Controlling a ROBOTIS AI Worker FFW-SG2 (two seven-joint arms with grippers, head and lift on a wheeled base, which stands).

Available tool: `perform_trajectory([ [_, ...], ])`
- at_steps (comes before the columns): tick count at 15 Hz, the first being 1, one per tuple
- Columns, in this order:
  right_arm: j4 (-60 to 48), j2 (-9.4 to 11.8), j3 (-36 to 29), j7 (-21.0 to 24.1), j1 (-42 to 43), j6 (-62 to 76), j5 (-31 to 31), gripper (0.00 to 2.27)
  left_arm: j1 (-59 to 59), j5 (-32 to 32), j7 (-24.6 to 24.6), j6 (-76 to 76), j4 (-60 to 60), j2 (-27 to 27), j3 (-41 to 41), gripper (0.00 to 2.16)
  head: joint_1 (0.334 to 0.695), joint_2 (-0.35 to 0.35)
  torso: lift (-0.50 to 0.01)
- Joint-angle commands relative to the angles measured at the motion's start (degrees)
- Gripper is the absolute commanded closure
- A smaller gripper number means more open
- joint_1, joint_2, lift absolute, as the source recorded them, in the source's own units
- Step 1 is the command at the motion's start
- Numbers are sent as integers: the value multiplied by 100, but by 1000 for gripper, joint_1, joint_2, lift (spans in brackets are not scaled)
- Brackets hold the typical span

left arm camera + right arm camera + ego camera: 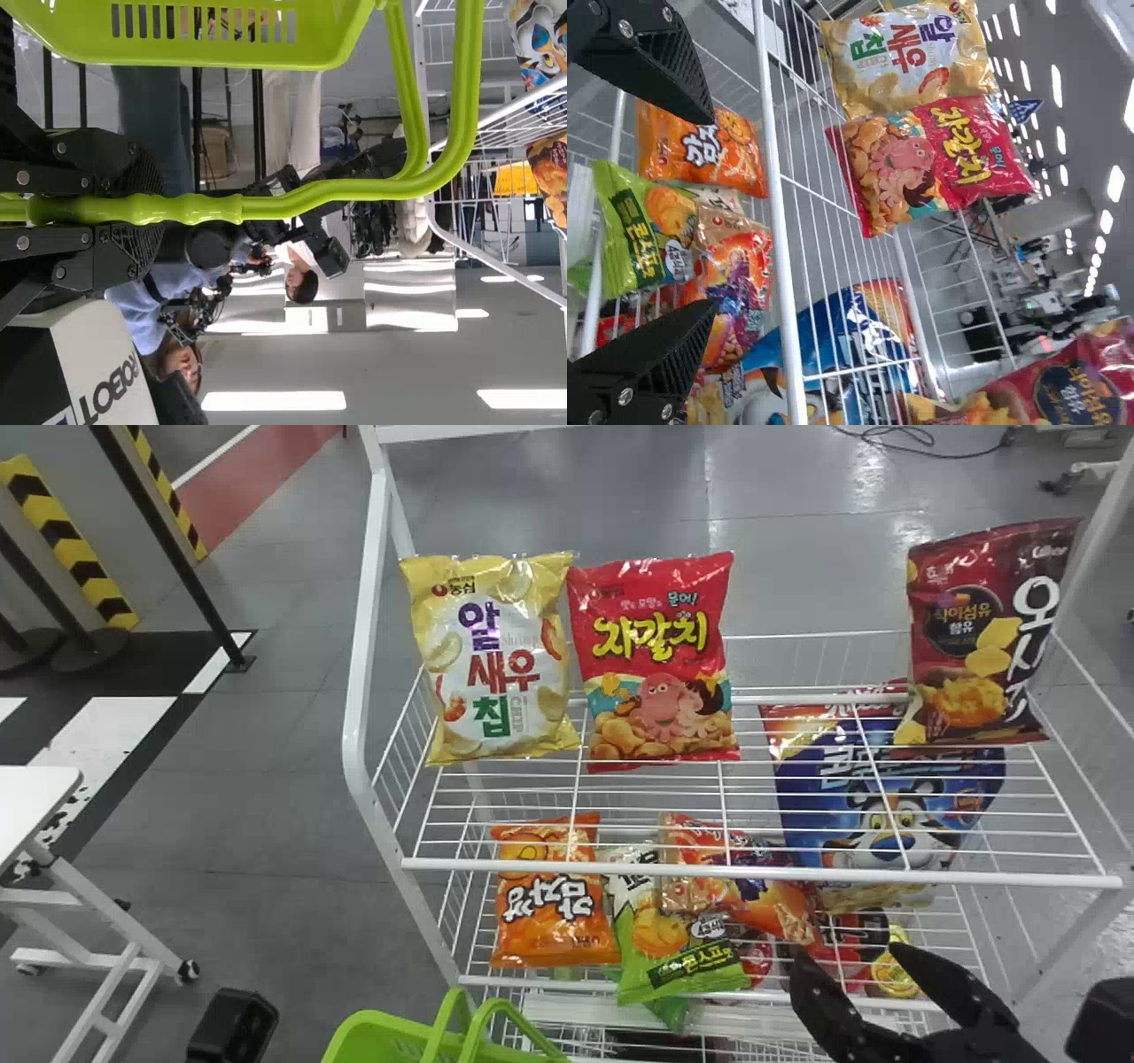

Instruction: Hold basket handle with left hand then pick spicy shrimp crackers with right hand and place into basket

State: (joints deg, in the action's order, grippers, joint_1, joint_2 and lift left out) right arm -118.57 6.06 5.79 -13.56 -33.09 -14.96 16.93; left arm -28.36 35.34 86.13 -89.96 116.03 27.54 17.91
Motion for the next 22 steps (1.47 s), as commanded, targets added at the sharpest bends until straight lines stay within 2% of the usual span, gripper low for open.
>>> perform_trajectory([
  [1,431,0,177,108,-128,1149,-418,76,15,0,-8,-7,-2,-12,-34,2142,695,164,-37],
  [4,923,0,335,557,-251,2397,-726,76,15,-9,-17,-7,-2,-3,-25,2145,695,142,-37],
  [6,1143,-9,326,688,-268,2678,-796,76,15,-9,-17,-7,-2,-12,-25,2145,695,128,-37],
  [22,1204,-18,221,829,-409,3012,-946,76,15,-9,-17,-7,-46,-12,10,2142,695,91,-37],
])
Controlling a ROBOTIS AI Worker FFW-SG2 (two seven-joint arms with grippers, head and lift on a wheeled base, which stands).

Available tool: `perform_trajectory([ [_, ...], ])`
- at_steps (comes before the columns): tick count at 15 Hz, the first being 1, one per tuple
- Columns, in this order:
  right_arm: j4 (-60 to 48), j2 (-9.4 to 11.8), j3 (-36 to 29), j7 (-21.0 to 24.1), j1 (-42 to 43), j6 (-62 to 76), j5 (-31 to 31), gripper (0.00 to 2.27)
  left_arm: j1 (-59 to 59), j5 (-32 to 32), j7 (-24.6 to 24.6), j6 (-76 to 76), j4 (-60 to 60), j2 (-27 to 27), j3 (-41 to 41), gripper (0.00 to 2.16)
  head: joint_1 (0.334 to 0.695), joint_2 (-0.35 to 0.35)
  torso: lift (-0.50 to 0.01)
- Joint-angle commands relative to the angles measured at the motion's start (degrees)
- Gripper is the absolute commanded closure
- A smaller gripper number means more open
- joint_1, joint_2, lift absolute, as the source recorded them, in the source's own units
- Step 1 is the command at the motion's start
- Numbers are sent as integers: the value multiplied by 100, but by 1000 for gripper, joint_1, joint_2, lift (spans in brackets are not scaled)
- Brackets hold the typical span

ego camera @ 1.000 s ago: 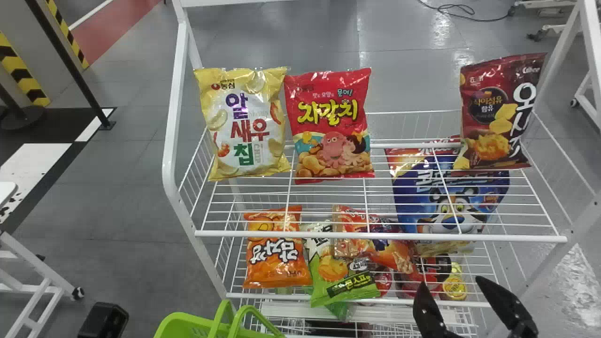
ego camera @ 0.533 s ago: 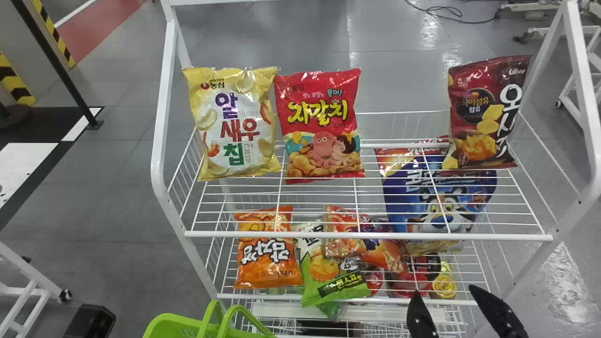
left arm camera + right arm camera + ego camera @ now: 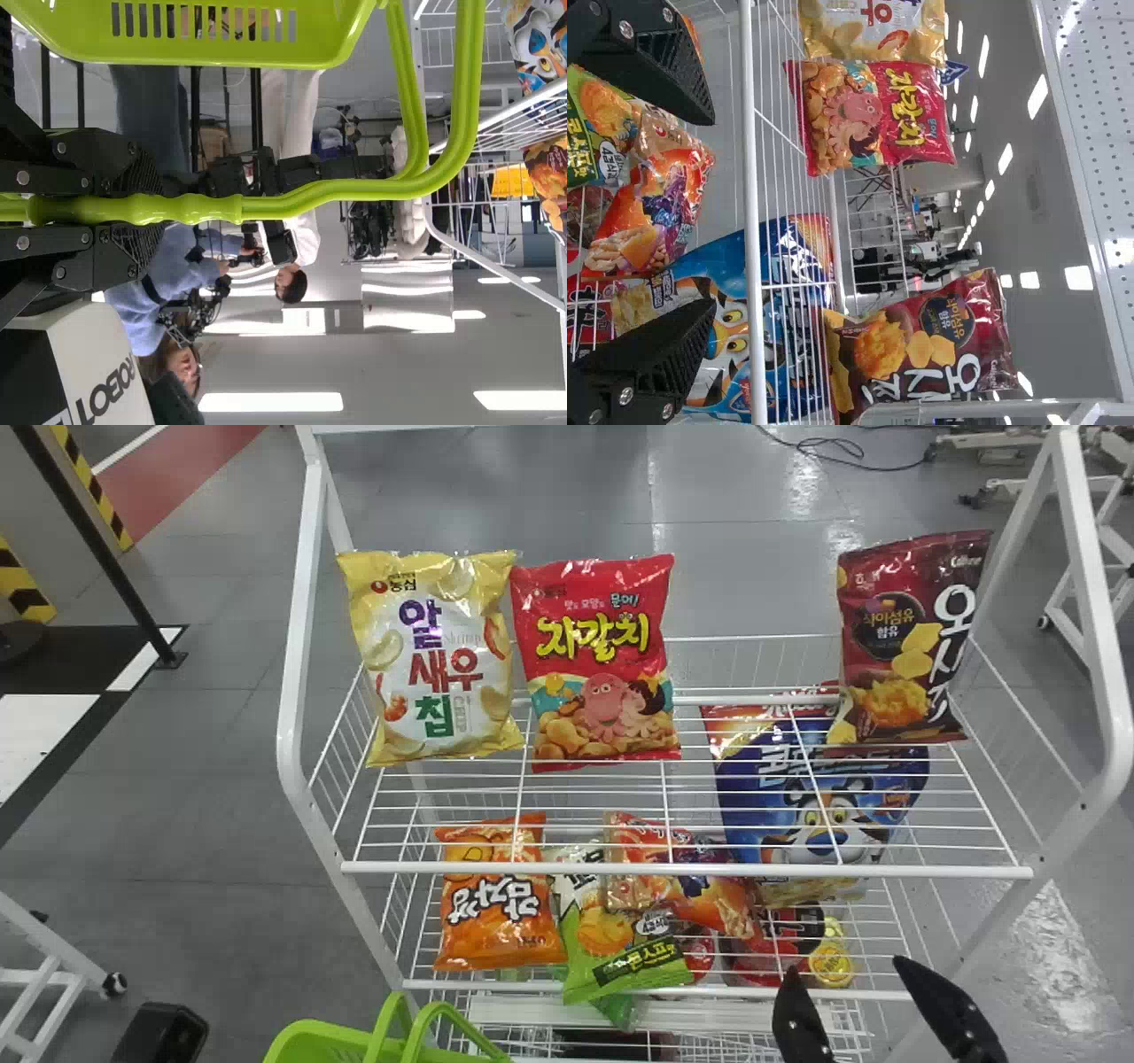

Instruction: Hold basket handle with left hand then pick spicy shrimp crackers with right hand and place into basket

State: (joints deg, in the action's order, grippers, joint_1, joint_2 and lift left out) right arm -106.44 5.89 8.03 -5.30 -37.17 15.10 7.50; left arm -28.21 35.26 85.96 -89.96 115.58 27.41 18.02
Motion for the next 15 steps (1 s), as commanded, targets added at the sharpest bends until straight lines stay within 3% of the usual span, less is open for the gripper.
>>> perform_trajectory([
  [1,-9,0,-3,3,-1,6,-3,76,0,-2,0,-7,0,2,0,2145,695,89,-37],
  [15,-18,0,23,3,-1,-12,-3,76,-27,7,9,-7,26,19,18,2145,695,94,-37],
])
